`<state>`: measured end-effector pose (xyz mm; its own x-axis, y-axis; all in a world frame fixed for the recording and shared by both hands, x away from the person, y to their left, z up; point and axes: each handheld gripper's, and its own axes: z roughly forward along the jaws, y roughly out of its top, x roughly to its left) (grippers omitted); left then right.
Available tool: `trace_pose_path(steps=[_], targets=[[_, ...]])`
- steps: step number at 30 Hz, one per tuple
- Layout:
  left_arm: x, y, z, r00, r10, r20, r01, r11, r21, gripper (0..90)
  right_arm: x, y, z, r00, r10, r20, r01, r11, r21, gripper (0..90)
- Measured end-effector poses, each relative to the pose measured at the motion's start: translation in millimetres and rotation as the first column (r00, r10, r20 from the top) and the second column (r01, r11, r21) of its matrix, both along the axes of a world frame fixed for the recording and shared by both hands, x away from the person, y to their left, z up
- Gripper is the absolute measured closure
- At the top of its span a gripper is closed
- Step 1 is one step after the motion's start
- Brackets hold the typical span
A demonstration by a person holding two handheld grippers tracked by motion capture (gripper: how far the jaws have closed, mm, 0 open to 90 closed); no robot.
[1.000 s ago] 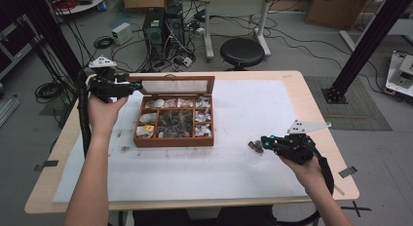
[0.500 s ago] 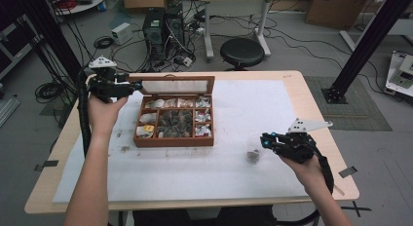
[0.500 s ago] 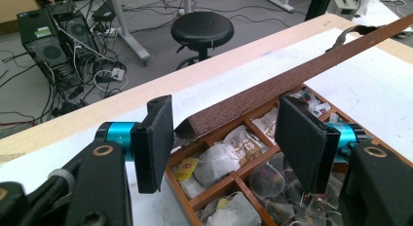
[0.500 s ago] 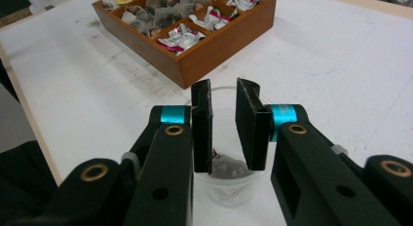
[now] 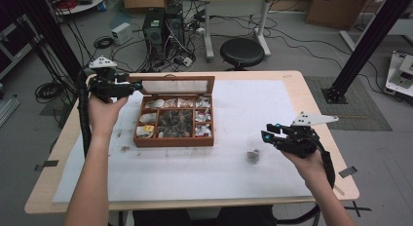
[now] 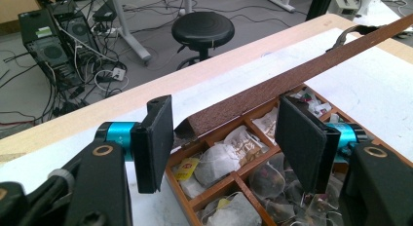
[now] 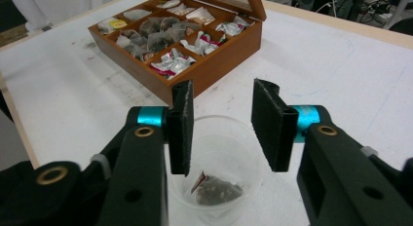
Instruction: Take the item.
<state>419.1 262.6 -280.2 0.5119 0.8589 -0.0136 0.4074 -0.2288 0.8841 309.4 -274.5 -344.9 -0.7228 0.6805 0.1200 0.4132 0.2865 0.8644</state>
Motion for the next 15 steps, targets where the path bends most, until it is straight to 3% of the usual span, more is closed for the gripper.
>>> trace_pose_path(steps=[6,15], targets=[[0.0,0.2,0.0,1.0000,-0.001,-0.001,0.001,1.0000,0.001,39.5,5.8,-0.9,5.2,0.9998,-0.019,0.008,0.018,0.9995,0.025,51.0],[0.1,0.3,-0.1,1.0000,-0.001,-0.001,0.001,1.0000,0.000,39.4,12.2,-2.6,14.9,0.9993,-0.024,0.027,0.022,0.9977,0.063,45.5]])
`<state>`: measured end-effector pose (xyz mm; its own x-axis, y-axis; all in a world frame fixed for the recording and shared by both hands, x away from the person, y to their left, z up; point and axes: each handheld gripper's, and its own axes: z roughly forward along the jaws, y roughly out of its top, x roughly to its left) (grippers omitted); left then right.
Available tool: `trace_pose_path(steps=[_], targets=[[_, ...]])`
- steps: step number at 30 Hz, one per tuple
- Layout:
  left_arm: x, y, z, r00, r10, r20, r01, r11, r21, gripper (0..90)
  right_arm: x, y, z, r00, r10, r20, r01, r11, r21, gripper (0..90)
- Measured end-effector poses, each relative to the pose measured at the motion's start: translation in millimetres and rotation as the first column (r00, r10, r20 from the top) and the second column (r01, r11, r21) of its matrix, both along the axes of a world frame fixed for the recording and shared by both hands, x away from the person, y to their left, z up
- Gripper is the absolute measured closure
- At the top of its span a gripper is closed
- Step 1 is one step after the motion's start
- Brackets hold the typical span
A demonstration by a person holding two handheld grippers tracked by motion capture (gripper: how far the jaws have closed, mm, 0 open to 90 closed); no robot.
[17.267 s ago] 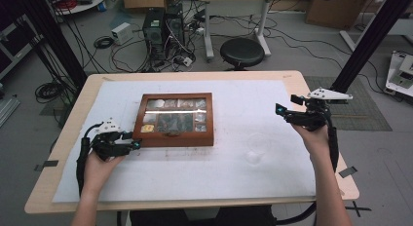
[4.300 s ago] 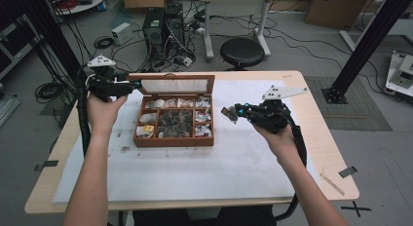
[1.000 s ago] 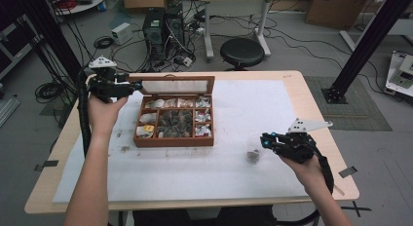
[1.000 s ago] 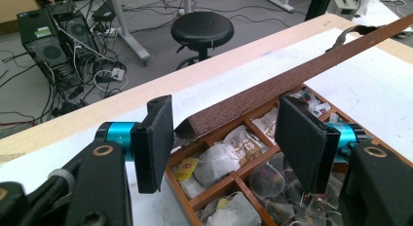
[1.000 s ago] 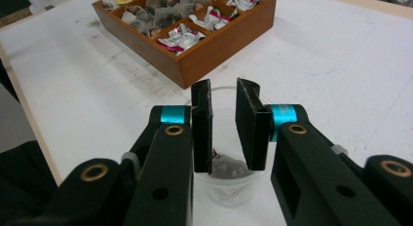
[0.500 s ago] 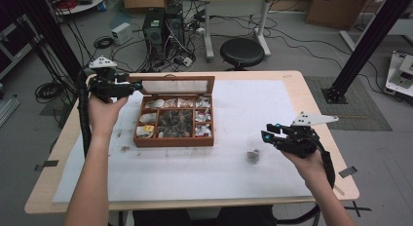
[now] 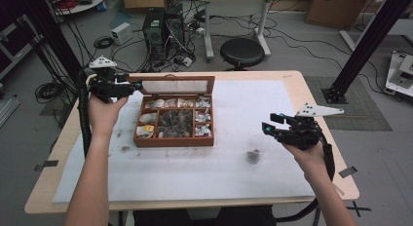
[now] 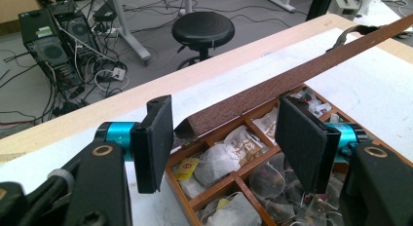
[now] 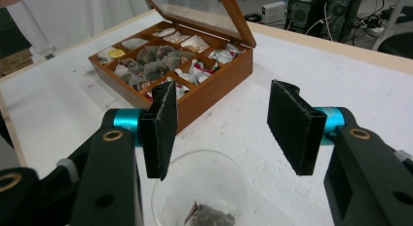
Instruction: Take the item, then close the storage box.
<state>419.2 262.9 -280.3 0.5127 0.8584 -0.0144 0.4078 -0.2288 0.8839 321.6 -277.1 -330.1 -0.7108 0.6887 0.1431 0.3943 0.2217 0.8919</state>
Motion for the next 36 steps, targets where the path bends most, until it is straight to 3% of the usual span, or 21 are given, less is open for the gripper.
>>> trace_pose_path(steps=[17,36], targets=[[-0.2,0.7,-2.5,1.0000,-0.002,0.003,0.002,0.9999,-0.015,38.8,15.0,9.2,17.5,0.9989,-0.028,0.039,0.026,0.9982,0.054,39.2],[-1.9,-0.2,-5.4,1.0000,-0.001,0.004,0.001,1.0000,-0.010,37.5,15.2,-0.9,17.3,0.9971,-0.064,0.041,0.061,0.9957,0.070,38.1]])
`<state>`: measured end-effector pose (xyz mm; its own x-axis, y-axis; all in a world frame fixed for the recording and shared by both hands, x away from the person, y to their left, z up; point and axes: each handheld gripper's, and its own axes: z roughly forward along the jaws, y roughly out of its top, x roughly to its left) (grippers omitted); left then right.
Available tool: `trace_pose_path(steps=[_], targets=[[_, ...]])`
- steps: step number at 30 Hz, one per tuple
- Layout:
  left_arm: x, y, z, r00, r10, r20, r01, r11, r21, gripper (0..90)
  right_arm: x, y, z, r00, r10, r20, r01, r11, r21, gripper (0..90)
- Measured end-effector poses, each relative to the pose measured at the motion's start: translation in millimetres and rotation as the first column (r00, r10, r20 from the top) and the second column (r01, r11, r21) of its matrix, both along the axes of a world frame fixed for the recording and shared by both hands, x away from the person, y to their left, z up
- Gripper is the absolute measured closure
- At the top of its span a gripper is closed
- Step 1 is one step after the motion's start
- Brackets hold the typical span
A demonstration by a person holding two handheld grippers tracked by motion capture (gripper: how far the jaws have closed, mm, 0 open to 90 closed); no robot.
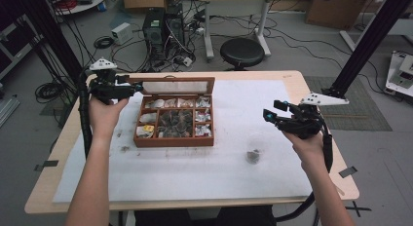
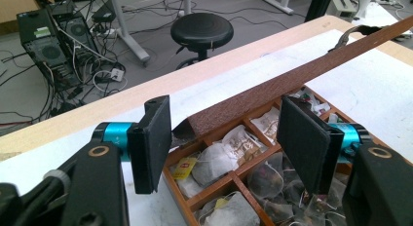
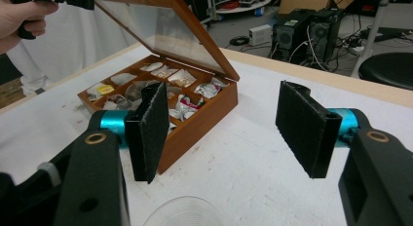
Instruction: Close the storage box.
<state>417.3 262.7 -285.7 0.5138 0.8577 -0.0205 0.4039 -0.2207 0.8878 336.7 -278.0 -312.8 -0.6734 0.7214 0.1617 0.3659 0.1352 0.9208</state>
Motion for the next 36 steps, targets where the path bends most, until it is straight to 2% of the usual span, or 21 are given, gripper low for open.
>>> trace_pose_path(steps=[16,21,27,34,36], targets=[[-10.8,-3.0,-8.4,0.9997,0.017,-0.015,-0.017,0.9998,0.000,35.4,2.1,-1.2,-1.1,1.0000,-0.009,0.002,0.009,0.9998,0.020,38.1],[-18.3,-4.5,-14.6,0.9995,0.032,-0.005,-0.032,0.9994,-0.011,35.0,2.0,-2.0,-1.4,0.9999,-0.015,0.001,0.015,0.9996,0.026,38.1],[-27.6,-6.3,-24.9,0.9990,0.045,-0.003,-0.045,0.9990,0.000,34.3,2.5,-0.6,-2.6,0.9999,-0.011,-0.001,0.011,0.9996,0.026,38.1],[-36.4,-10.9,-36.4,0.9974,0.071,-0.011,-0.071,0.9973,0.015,33.5,2.8,0.8,-3.3,0.9999,-0.011,0.000,0.011,0.9996,0.026,38.1],[-38.7,-11.6,-40.4,0.9966,0.080,-0.019,-0.080,0.9968,0.004,33.3,2.9,1.0,-3.6,0.9999,-0.011,0.000,0.011,0.9996,0.026,38.1]])
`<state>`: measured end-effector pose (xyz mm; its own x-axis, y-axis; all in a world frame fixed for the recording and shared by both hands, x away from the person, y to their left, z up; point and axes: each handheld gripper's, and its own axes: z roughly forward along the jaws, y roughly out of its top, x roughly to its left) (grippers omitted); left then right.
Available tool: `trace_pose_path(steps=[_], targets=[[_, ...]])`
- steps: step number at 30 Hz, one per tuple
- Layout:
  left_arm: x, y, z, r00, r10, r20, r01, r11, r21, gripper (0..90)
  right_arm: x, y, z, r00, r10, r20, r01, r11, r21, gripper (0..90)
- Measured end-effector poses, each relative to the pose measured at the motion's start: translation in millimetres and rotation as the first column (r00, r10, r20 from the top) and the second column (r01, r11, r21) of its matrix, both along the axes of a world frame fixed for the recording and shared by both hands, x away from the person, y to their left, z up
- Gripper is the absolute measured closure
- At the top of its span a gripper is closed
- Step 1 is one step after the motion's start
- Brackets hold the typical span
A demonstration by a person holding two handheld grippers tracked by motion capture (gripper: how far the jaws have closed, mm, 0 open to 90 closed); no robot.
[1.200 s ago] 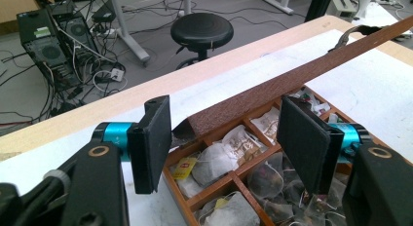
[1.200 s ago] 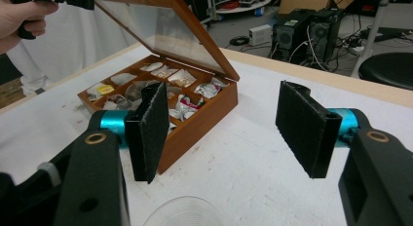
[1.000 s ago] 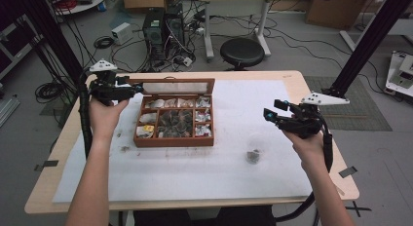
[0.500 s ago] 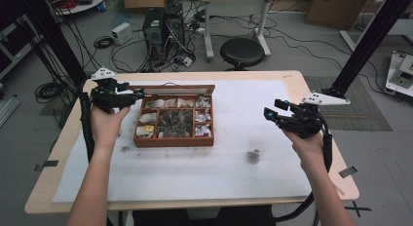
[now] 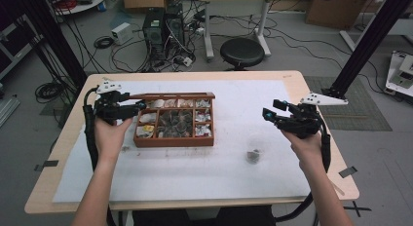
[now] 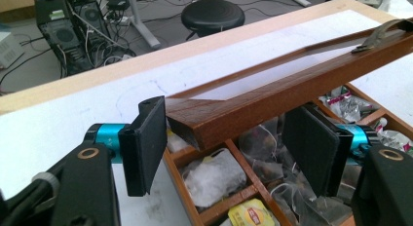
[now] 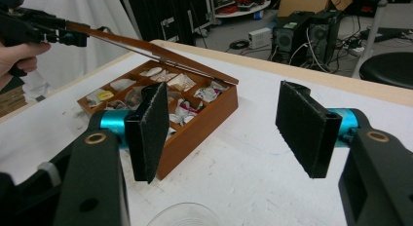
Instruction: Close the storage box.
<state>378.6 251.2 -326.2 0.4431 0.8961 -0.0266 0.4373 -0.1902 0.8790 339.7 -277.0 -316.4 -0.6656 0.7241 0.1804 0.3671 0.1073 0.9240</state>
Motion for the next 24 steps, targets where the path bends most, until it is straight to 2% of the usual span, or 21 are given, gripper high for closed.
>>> trace_pose_path(steps=[14,24], targets=[[-15.5,1.1,-22.6,0.9999,0.011,-0.010,-0.011,0.9993,-0.035,32.0,-0.1,2.2,-1.4,1.0000,0.003,0.000,-0.003,1.0000,-0.002,38.1],[-22.7,-0.1,-33.0,0.9995,0.027,-0.017,-0.027,0.9985,-0.047,31.9,0.0,3.1,-2.2,1.0000,0.001,-0.001,-0.001,1.0000,-0.001,38.1]])
